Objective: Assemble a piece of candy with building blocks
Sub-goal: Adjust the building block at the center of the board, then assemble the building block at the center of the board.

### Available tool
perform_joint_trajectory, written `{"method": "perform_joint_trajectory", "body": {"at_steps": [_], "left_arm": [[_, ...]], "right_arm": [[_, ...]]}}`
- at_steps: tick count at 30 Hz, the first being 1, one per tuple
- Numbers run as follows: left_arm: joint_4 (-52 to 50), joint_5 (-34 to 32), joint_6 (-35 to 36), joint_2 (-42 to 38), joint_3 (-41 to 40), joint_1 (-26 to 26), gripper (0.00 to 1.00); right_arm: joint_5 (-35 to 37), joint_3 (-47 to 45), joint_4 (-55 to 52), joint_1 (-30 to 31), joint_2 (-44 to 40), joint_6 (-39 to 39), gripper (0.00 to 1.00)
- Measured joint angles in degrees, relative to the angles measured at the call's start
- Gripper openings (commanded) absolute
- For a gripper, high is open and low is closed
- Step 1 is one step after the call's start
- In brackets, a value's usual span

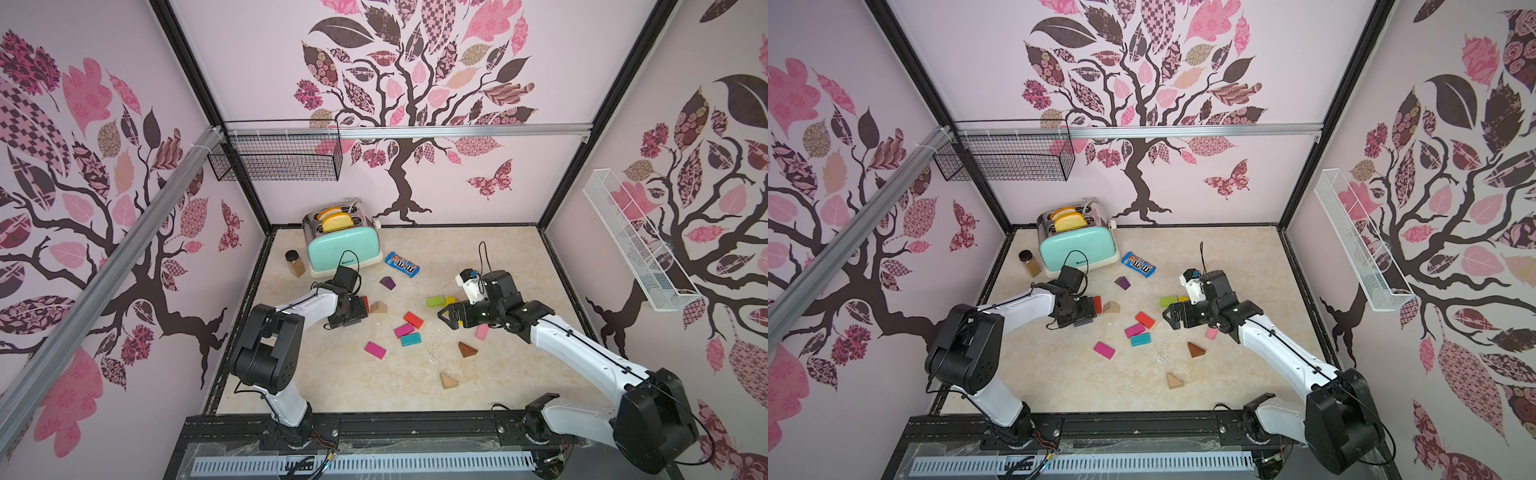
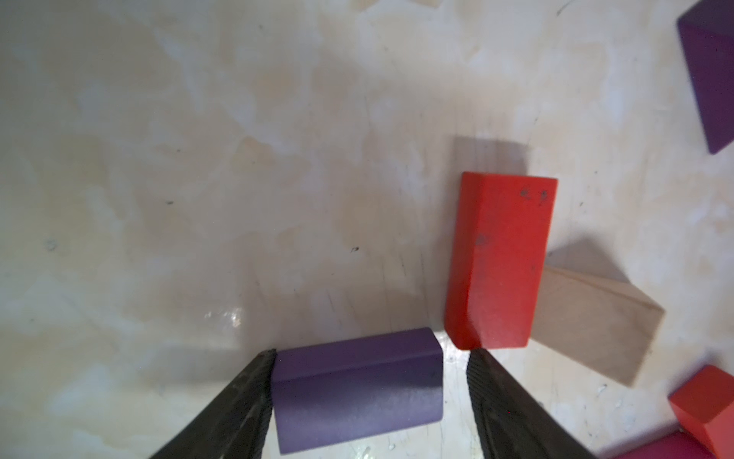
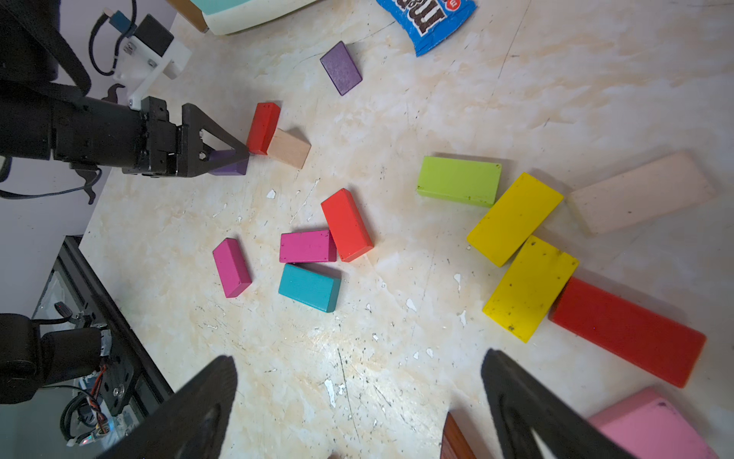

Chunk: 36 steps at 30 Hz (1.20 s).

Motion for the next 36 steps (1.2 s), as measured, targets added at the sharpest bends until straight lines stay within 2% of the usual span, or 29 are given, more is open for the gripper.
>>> {"method": "perform_joint_trajectory", "body": {"at_steps": [8, 14, 19, 27, 31, 36], "left_arm": [[-3.98, 0.39, 6.4, 0.24, 2.34, -0.11, 0.8], [-10.29, -2.01, 13.0, 5.81, 17.27, -0.11, 0.83], [-12.61, -2.38, 17.4, 13.25, 25.77, -0.11, 0.76], [-15.82, -3.37, 18.84, 20.37, 30.14, -0.11, 0.69], [-16.83, -5.62, 18.91, 20.81, 30.32, -0.11, 0.63], [-16.48, -8.79, 17.53, 20.06, 28.39, 0.24, 0.6]], "right_arm": [[0.39, 0.0, 0.13, 0.0, 0.09, -0.44, 0.99], [0.7, 0.13, -0.24, 0.0, 1.2, -1.77, 0.99], [0.66, 0.13, -1.01, 0.0, 1.44, -2.82, 0.99], [0.63, 0.13, -1.03, 0.0, 0.09, -3.56, 0.99], [0.63, 0.13, -0.98, 0.0, -0.13, -3.87, 0.99], [0.63, 0.13, -1.01, 0.0, -0.13, -3.91, 0.99]]}}
